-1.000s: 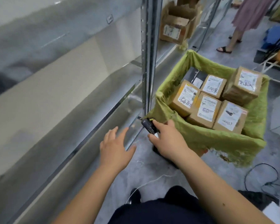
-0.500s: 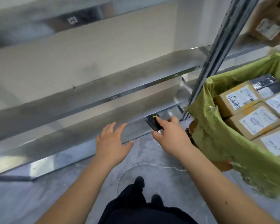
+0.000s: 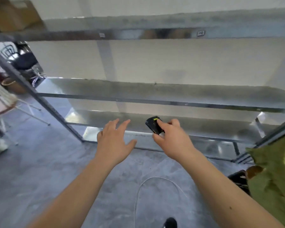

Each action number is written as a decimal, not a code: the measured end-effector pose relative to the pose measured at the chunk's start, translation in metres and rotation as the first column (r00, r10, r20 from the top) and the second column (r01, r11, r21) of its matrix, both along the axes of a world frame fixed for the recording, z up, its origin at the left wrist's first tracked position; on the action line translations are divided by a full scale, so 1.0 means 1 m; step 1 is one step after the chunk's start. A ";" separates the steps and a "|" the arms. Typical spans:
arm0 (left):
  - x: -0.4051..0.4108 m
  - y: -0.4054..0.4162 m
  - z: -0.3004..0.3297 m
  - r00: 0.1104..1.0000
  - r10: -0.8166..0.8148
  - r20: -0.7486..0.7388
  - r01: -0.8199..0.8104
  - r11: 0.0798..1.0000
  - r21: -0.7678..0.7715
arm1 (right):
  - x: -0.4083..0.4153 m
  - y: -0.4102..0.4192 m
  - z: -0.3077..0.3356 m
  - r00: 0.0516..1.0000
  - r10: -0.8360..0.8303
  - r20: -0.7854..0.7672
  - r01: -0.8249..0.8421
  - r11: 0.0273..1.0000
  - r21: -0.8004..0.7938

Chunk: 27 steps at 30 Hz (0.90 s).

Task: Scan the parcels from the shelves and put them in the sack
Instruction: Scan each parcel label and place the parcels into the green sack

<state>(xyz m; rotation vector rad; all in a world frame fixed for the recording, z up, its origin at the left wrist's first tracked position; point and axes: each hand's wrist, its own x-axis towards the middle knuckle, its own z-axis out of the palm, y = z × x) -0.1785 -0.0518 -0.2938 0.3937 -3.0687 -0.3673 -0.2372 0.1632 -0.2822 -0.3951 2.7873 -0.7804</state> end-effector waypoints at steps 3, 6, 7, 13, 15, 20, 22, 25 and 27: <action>0.025 -0.053 0.011 0.997 0.076 -0.027 -0.075 0.997 0.016 | 0.011 -0.059 0.015 0.996 0.078 -0.038 -0.078 0.997 0.002; 0.052 -0.111 0.024 0.990 0.113 -0.082 -0.112 0.994 0.019 | 0.026 -0.123 0.030 0.988 0.131 -0.075 -0.132 0.991 -0.008; 0.061 -0.130 0.029 0.987 0.120 -0.103 -0.119 0.993 0.017 | 0.033 -0.144 0.035 0.987 0.135 -0.083 -0.137 0.990 -0.014; 0.105 -0.237 0.051 0.969 0.132 -0.209 -0.121 0.990 0.065 | 0.068 -0.256 0.053 0.981 0.152 -0.116 -0.156 0.987 -0.026; 0.115 -0.270 0.059 0.962 0.137 -0.234 -0.122 0.989 0.079 | 0.077 -0.288 0.060 0.976 0.163 -0.143 -0.169 0.985 -0.029; 0.125 -0.337 0.083 0.961 0.138 -0.241 -0.122 0.989 0.082 | 0.082 -0.353 0.091 0.958 0.196 -0.208 -0.213 0.975 -0.061; 0.119 -0.358 0.096 0.954 0.132 -0.271 -0.113 0.990 0.086 | 0.079 -0.373 0.107 0.950 0.204 -0.237 -0.225 0.972 -0.067; 0.107 -0.389 0.115 0.942 0.092 -0.321 -0.082 0.996 0.046 | 0.068 -0.399 0.132 0.937 0.214 -0.275 -0.240 0.969 -0.064; 0.097 -0.410 0.126 0.939 0.062 -0.338 -0.066 0.998 -0.002 | 0.057 -0.416 0.147 0.927 0.218 -0.305 -0.247 0.967 -0.060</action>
